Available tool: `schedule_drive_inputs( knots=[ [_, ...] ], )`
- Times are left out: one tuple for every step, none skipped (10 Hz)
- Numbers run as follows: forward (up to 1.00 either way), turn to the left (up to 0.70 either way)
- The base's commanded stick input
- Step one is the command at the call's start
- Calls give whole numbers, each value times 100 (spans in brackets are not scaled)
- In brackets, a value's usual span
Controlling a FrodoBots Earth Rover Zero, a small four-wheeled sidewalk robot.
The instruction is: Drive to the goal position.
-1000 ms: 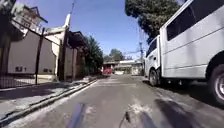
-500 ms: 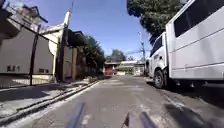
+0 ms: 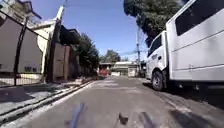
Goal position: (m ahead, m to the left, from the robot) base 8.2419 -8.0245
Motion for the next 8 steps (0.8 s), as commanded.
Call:
schedule_drive_inputs(
  knots=[
    [70, 0],
    [70, 0],
    [70, 0],
    [70, 0],
    [70, 0],
    [70, 0],
    [70, 0],
    [70, 0]
  ],
)
